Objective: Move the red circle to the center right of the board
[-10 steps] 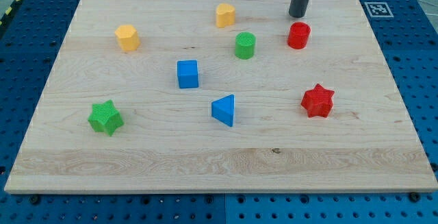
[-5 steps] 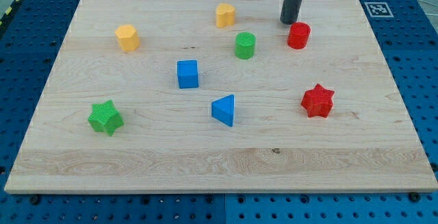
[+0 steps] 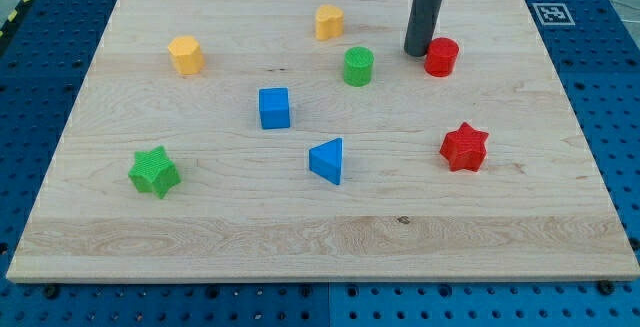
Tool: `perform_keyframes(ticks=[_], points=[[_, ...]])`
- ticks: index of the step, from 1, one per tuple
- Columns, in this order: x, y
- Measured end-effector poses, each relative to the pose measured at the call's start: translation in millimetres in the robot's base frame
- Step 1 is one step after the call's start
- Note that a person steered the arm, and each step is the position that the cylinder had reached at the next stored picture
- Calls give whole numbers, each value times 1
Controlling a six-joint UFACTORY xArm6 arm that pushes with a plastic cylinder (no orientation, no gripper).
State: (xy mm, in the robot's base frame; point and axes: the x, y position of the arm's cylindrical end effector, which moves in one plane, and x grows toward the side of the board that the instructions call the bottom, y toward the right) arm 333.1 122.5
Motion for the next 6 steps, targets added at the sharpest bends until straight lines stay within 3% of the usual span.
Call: perform_keyframes(ticks=[2, 6], points=[[25, -4], [25, 29]])
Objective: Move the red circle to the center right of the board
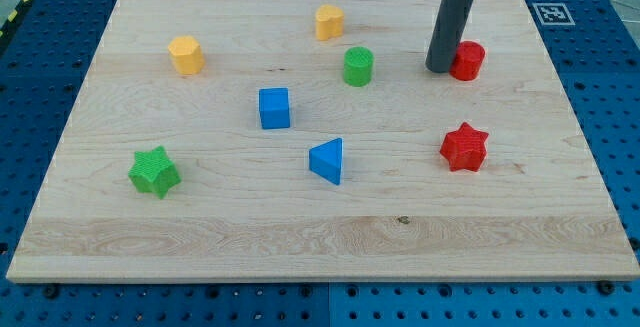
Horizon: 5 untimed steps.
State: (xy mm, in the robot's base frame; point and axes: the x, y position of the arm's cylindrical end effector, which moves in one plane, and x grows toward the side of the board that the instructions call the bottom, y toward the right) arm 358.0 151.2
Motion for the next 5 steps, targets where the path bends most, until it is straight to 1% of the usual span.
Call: perform_keyframes(ticks=[2, 4, 5], points=[[1, 26], [20, 30], [20, 31]])
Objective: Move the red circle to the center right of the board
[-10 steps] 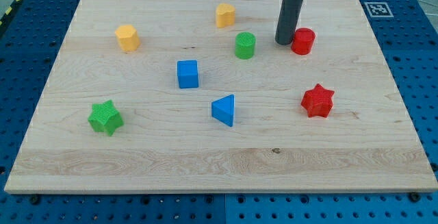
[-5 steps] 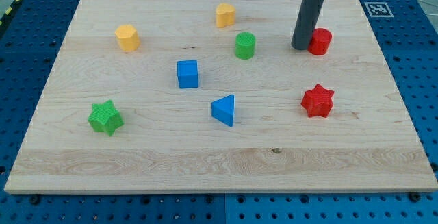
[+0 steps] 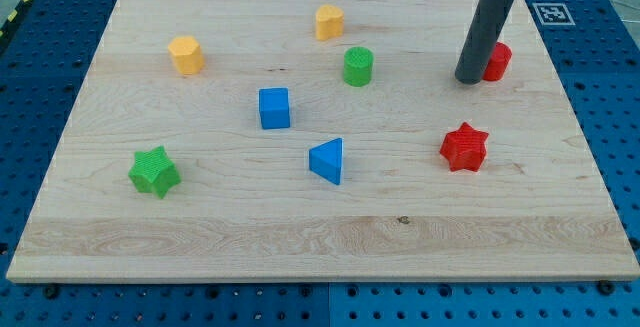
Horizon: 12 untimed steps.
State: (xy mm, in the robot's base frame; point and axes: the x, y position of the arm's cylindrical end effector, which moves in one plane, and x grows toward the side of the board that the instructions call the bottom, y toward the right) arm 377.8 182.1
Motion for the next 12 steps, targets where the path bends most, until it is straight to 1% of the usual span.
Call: perform_keyframes(ticks=[2, 3, 5, 7, 11, 12], points=[[0, 21], [0, 22], [2, 3], [1, 3], [-19, 3], [-20, 14]])
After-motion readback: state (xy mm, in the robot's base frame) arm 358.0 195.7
